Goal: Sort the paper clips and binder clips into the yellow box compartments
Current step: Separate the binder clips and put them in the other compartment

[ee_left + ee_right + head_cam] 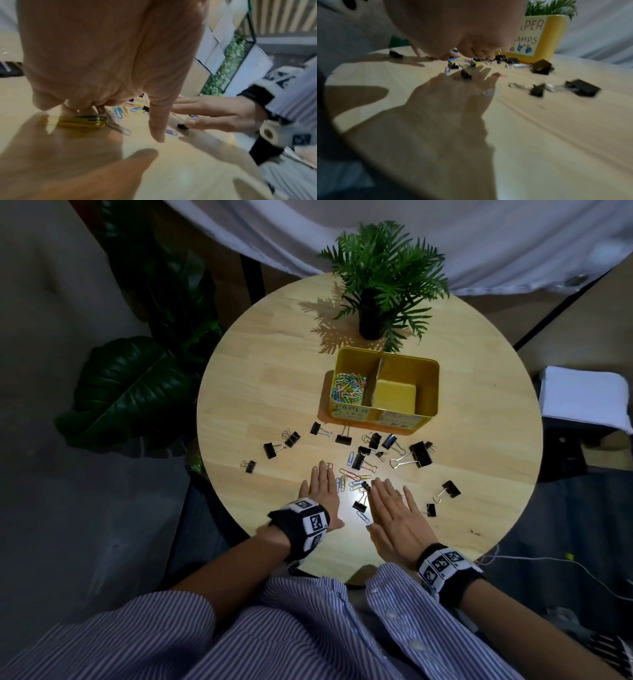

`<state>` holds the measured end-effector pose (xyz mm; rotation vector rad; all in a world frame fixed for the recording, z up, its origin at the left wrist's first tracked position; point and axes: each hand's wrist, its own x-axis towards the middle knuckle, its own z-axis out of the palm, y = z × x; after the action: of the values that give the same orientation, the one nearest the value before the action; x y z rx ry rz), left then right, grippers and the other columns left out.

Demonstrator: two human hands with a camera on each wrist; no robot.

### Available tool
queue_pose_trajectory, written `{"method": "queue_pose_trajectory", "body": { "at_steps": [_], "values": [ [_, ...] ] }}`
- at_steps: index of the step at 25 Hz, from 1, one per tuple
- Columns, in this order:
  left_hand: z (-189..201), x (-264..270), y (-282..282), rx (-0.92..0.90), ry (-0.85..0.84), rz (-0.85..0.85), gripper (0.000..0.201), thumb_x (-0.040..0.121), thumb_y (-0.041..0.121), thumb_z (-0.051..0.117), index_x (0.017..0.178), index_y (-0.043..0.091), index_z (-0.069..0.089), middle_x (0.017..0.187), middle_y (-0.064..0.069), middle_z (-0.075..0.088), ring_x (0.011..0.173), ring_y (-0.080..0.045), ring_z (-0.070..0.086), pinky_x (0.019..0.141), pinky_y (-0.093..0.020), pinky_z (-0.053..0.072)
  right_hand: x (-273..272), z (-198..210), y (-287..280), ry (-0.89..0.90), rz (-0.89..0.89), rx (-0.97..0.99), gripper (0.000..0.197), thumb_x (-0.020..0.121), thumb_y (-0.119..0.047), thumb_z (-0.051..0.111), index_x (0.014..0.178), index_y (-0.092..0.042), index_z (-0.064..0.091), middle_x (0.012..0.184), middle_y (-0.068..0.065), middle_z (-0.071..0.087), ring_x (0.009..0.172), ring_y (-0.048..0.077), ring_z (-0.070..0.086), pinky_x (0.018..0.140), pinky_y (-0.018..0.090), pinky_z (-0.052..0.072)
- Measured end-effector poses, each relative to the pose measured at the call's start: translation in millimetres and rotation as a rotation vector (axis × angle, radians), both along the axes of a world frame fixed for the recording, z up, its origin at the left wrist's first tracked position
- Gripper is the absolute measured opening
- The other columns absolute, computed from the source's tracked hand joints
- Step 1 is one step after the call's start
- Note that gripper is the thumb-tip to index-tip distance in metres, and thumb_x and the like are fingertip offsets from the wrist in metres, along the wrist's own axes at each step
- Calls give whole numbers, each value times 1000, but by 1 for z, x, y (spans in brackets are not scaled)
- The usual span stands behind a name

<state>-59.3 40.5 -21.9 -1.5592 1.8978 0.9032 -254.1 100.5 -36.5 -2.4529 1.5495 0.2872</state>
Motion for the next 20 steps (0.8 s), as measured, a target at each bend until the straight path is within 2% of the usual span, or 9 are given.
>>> {"method": "queue_pose_trajectory", "body": {
  "at_steps": [3, 6, 8, 10, 12, 15, 17, 19, 20],
  "values": [
    [0, 3, -5, -101, -43, -162, 110, 88, 36, 65, 148, 2, -20, 156, -19, -26, 147, -36, -14, 119, -51, 9, -23, -5, 7, 49, -55, 20, 67, 97, -49, 11, 148, -7, 16, 156, 12, 13, 144, 30, 19, 113, 53, 6],
    [6, 9, -15, -235, -16, -248, 99, 85, 33, 69, 153, 9, 1, 159, -17, 9, 145, -35, 16, 106, -47, 40, -27, 3, -3, 26, -138, -42, 62, 98, -44, 18, 150, -12, 11, 157, 10, 8, 145, 28, 15, 115, 56, 0],
    [10, 14, -20, -288, 56, -269, 86, 82, 34, 72, 150, 20, 21, 150, -12, 28, 134, -32, 30, 92, -43, 51, -11, 3, -2, -67, 5, -27, 57, 98, -40, 25, 150, -20, 13, 158, 2, 8, 145, 22, 11, 115, 57, 0],
    [9, 21, -22, -306, 166, -278, 70, 81, 32, 73, 142, 25, 39, 143, -8, 35, 128, -28, 34, 86, -43, 54, 6, -4, 8, -120, 215, 29, 55, 98, -36, 28, 149, -18, 22, 158, -1, 15, 145, 18, 14, 115, 56, 5],
    [6, 27, -23, -306, 314, -216, 58, 79, 26, 75, 133, 23, 53, 129, -5, 44, 117, -24, 45, 83, -43, 54, 2, -9, 11, -88, 311, 48, 54, 96, -33, 33, 146, -13, 31, 156, 1, 24, 143, 17, 23, 112, 55, 13],
    [6, 31, -27, -257, 412, -132, 37, 80, 18, 75, 116, 17, 63, 108, -5, 54, 97, -24, 58, 81, -39, 52, -21, -2, 3, -24, 210, 6, 50, 94, -34, 38, 140, -14, 42, 151, 4, 36, 136, 18, 38, 115, 54, 17],
    [8, 32, -31, -238, 423, -134, 22, 83, 14, 71, 105, 14, 67, 103, -6, 57, 94, -26, 59, 80, -36, 50, -30, 7, -4, -10, 117, -27, 47, 93, -35, 40, 135, -15, 48, 147, 3, 40, 131, 18, 43, 113, 50, 16],
    [11, 36, -33, -273, 457, -89, 21, 83, 14, 72, 103, 14, 68, 101, -5, 59, 94, -25, 60, 79, -32, 48, -20, 13, -14, 1, 62, -36, 51, 92, -35, 39, 139, -15, 42, 146, 4, 42, 131, 20, 43, 112, 52, 17],
    [12, 40, -33, -303, 472, -36, 28, 79, 17, 75, 106, 15, 66, 100, -3, 59, 93, -23, 60, 78, -31, 48, -10, 13, -20, 9, 45, -38, 54, 92, -36, 37, 141, -14, 39, 146, 5, 44, 132, 20, 43, 112, 54, 17]
  ]
}}
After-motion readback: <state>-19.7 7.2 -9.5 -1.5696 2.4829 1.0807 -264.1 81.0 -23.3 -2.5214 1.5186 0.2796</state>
